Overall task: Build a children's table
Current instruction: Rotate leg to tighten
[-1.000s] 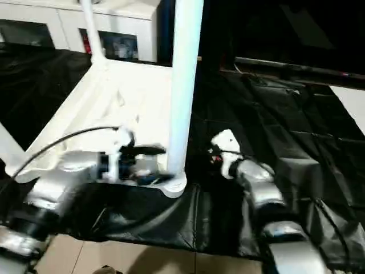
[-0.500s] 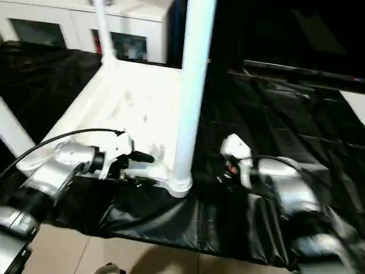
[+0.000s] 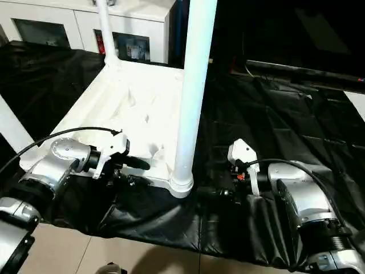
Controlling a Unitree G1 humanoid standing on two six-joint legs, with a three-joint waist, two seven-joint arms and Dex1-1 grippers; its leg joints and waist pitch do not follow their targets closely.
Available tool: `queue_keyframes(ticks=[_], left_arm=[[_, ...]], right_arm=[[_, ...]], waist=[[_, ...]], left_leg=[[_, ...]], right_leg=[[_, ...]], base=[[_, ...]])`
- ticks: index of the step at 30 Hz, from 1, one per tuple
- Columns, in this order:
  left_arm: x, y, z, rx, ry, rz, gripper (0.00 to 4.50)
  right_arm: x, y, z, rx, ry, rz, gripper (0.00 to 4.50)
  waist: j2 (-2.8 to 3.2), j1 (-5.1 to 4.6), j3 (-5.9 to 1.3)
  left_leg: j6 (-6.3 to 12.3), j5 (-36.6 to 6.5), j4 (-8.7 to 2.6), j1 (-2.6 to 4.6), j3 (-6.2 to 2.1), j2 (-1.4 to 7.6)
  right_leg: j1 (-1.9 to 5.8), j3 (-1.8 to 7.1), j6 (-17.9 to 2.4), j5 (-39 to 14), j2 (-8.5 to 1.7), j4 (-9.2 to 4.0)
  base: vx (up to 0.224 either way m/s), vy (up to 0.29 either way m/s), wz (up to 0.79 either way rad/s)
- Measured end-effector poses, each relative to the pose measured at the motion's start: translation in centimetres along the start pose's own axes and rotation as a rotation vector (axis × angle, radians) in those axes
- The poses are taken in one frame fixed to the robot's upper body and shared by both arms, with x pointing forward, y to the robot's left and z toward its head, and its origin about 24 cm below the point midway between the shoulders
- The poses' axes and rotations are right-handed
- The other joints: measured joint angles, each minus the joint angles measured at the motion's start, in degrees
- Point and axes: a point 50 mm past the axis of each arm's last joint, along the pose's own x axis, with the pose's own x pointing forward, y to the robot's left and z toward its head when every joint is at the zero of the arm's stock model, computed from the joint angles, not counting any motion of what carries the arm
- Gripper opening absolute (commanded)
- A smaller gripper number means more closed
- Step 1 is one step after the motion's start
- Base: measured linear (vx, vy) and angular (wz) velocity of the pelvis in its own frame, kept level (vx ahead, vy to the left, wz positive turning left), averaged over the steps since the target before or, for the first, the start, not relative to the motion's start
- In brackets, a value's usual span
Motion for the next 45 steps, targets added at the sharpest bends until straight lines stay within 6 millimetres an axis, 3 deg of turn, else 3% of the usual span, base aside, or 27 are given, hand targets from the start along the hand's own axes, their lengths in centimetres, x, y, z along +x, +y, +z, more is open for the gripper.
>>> queue_keyframes(ticks=[4, 7, 10, 13, 20, 26, 31, 35, 45], left_arm=[[-0.1, 0.0, 0.0, 0.000, 0.007, -0.020, 1.52], [-0.1, 0.0, 0.0, 0.002, 0.022, -0.035, 1.49], [-0.2, 0.1, 0.0, 0.001, 0.036, -0.047, 1.05], [-0.2, 0.1, 0.0, 0.010, 0.051, -0.056, 1.03], [-0.1, 0.1, -0.1, 0.015, 0.081, -0.080, 0.21], [-0.2, 0.0, -0.1, 0.000, 0.092, -0.107, 0.03], [-0.2, -0.3, -0.3, -0.071, 0.079, -0.069, 0.03], [0.3, -0.9, -0.4, -0.083, 0.056, 0.024, 0.03], [-0.3, -2.2, -0.6, -0.083, 0.042, 0.119, 0.03]], right_arm=[[0.0, 0.2, 0.1, 0.000, 0.002, 0.001, 4.50], [0.0, 0.2, 0.1, 0.002, 0.006, -0.002, 4.50], [-0.1, 0.2, 0.1, 0.000, 0.006, -0.003, 4.50], [-0.1, 0.3, 0.0, 0.005, 0.008, -0.006, 4.50], [0.0, 0.3, 0.1, 0.010, 0.010, -0.009, 4.50], [0.3, 0.4, 0.2, 0.002, 0.002, -0.002, 4.50], [1.9, 0.7, 0.8, -0.028, -0.041, 0.020, 4.50], [3.4, 0.4, 1.6, -0.050, -0.085, 0.018, 4.50], [4.9, -1.1, 1.3, -0.105, -0.017, -0.055, 4.50]], waist=[[0.01, -0.08, 0.00], [0.05, -0.11, -0.01], [0.14, -0.17, -0.06], [0.26, -0.21, -0.09], [0.46, -0.26, -0.20], [0.47, -0.46, -0.21], [0.44, -0.76, -0.22], [0.31, -1.97, -0.34], [-0.25, -3.38, -0.35]], left_leg=[[0.00, 0.00, -0.01, 0.00, 0.00, 0.00], [0.00, 0.00, -0.01, 0.00, 0.01, 0.00], [0.00, 0.00, -0.03, 0.01, 0.01, 0.00], [0.00, 0.00, -0.03, 0.02, 0.01, 0.00], [0.00, 0.00, -0.03, 0.03, 0.01, 0.00], [0.00, 0.00, -0.02, 0.04, 0.01, 0.00], [0.00, 0.00, -0.05, 0.17, 0.02, -0.01], [-0.01, -0.01, -0.10, 0.15, 0.01, -0.06], [-0.02, -0.01, -0.65, 0.52, 0.03, -0.18]], right_leg=[[0.00, 0.01, 0.01, -0.01, 0.00, -0.02], [0.00, 0.01, 0.01, -0.01, 0.00, -0.05], [0.00, 0.01, 0.01, -0.01, 0.00, -0.06], [0.00, 0.01, 0.01, -0.01, 0.00, -0.05], [0.00, 0.02, 0.02, -0.02, 0.00, -0.05], [0.00, 0.01, 0.03, -0.02, 0.00, -0.08], [-0.02, 0.02, 0.04, -0.02, -0.01, -0.07], [0.01, -0.03, 0.40, -0.25, -0.09, -0.07], [-0.09, -0.03, 0.43, -0.27, -0.09, -0.11]], base=[[0.000, 0.000, 0.00], [0.000, 0.000, 0.00], [0.000, 0.000, 0.00], [0.000, 0.000, 0.00], [0.000, 0.000, 0.00], [0.000, 0.000, 0.00], [0.000, 0.000, 0.00], [0.000, 0.000, 0.00], [0.000, 0.000, 0.00]])
